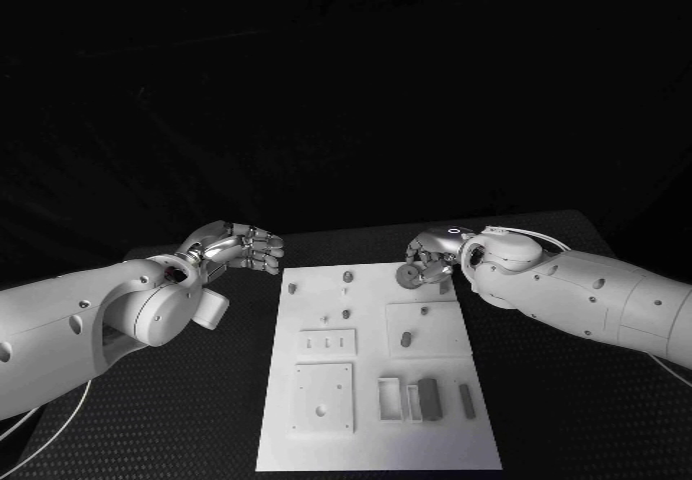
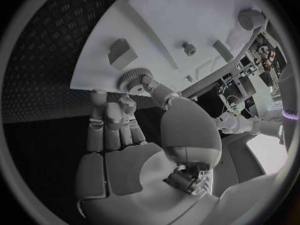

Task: Assemble the parts on the task board

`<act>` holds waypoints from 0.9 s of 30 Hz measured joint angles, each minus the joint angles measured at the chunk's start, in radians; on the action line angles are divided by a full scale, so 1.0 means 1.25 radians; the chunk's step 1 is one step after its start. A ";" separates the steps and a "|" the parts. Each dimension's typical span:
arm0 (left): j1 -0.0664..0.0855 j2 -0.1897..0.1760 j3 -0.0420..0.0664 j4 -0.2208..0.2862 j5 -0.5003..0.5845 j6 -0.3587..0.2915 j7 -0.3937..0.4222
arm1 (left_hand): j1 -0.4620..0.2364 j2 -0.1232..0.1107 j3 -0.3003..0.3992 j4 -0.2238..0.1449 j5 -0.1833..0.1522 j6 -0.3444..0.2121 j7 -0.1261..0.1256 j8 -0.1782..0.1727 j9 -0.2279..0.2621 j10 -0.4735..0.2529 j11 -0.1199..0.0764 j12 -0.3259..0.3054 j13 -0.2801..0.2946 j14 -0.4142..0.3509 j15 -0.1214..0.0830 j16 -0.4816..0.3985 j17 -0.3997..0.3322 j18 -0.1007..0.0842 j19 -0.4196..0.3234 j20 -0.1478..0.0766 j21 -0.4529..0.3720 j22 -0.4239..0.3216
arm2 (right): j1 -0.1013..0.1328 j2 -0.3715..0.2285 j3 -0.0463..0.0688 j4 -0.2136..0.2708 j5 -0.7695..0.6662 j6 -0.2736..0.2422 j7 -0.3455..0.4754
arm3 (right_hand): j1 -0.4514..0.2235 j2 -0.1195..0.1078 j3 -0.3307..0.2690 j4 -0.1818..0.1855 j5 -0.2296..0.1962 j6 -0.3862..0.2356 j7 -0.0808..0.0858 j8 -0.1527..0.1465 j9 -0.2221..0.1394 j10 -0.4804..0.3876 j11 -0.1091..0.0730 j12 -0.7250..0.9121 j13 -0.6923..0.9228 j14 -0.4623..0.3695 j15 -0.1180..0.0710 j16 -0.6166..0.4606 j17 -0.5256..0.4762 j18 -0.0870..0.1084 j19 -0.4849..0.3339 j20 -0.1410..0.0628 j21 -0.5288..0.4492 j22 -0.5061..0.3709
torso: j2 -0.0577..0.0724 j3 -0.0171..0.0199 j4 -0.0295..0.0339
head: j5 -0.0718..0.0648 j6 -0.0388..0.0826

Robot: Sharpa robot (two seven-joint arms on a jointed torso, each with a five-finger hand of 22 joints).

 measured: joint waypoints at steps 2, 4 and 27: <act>0.000 0.000 0.000 0.000 0.000 0.000 0.000 | 0.000 0.000 0.000 0.000 0.000 0.000 0.000 0.000 0.000 0.000 0.000 0.000 0.000 0.002 0.002 0.000 0.000 0.000 0.000 0.000 0.000 0.000 | 0.000 0.000 0.000 0.000 0.000 0.000 0.000 | -0.001 0.001 0.000 0.000 0.000 0.000 0.000 0.000 -0.002 0.000 0.000 0.000 -0.001 0.000 0.000 0.000 0.000 0.000 0.000 0.000 0.000 0.000 | 0.000 0.0000 0.0001 | 0.001 0.000; 0.000 0.001 0.000 0.000 0.000 0.000 0.000 | 0.000 0.000 0.000 0.000 0.000 0.000 0.000 0.000 0.000 0.000 0.000 0.000 0.000 0.003 0.003 0.000 0.000 -0.001 0.000 0.000 0.000 0.000 | 0.000 0.000 0.000 0.001 0.000 -0.002 0.001 | -0.001 0.001 0.000 -0.004 0.003 0.000 0.000 0.000 -0.002 -0.001 0.001 0.000 -0.002 0.000 0.000 0.000 0.000 0.000 0.000 0.000 0.000 0.000 | 0.000 0.0000 0.0002 | 0.001 -0.001; 0.000 0.000 0.000 0.000 0.000 0.002 -0.002 | 0.000 0.000 0.000 0.000 0.000 0.000 0.000 -0.003 0.000 0.000 0.000 -0.003 0.001 0.003 0.003 -0.003 0.002 0.006 0.000 0.000 0.000 0.001 | -0.008 0.003 -0.001 0.016 -0.055 -0.026 0.001 | 0.002 0.004 0.010 -0.021 0.004 0.000 0.000 0.027 0.008 -0.001 0.001 0.008 -0.017 0.003 -0.008 0.000 -0.002 0.000 0.002 -0.002 0.006 0.000 | 0.000 0.0010 -0.0015 | 0.002 -0.005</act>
